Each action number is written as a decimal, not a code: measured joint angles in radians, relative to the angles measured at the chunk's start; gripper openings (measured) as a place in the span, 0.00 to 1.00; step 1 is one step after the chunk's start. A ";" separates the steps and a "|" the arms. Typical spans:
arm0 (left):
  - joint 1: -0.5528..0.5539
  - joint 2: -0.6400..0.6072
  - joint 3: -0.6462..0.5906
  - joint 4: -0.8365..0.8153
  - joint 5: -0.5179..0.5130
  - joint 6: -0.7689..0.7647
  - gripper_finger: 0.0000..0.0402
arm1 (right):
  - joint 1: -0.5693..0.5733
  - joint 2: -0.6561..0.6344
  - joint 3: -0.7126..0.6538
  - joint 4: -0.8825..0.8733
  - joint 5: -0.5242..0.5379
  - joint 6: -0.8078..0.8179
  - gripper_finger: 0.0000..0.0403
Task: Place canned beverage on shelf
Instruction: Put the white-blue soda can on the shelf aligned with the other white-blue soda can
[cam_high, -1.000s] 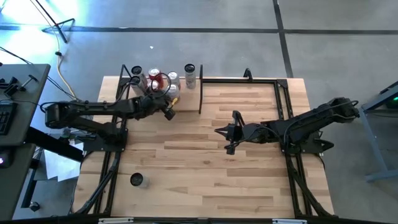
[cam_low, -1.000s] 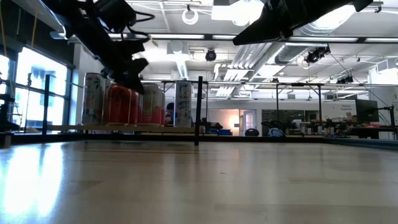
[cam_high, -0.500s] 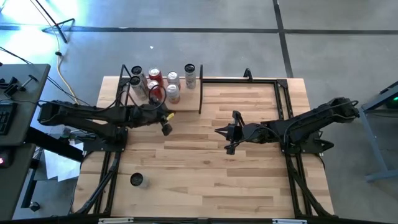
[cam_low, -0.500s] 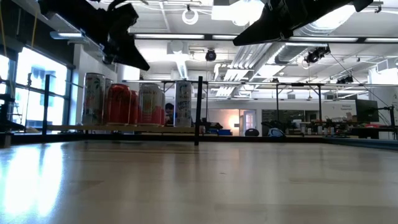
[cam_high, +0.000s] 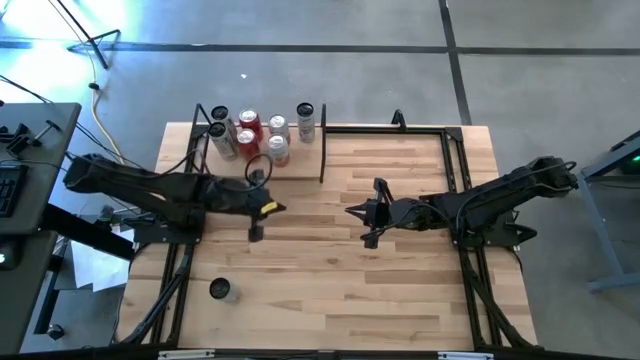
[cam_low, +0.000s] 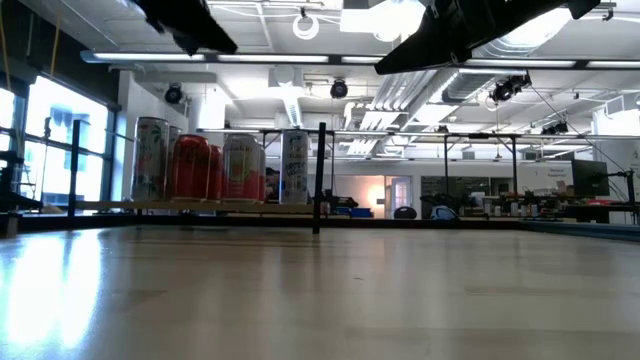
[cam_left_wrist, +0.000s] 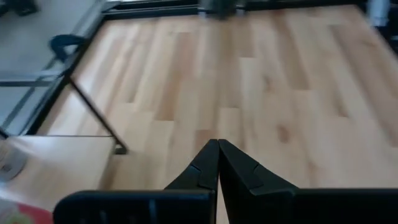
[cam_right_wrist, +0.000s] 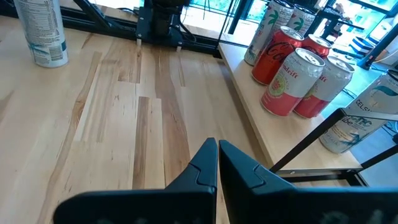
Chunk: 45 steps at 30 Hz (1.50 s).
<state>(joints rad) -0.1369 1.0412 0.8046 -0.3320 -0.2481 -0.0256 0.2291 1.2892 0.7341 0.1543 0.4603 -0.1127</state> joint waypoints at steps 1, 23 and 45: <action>-0.024 0.000 0.025 -0.034 0.000 -0.010 0.00 | 0.000 0.000 0.000 0.000 0.000 0.000 0.00; -0.504 0.306 0.489 -0.737 0.010 -0.294 0.00 | 0.000 0.000 0.000 0.000 0.000 0.000 0.00; -0.614 0.584 0.771 -1.105 0.349 -0.858 0.33 | 0.000 0.000 0.000 -0.006 0.000 0.004 0.00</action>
<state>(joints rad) -0.7513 1.6256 1.5753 -1.4370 0.1005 -0.8839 0.2291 1.2892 0.7341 0.1478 0.4602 -0.1085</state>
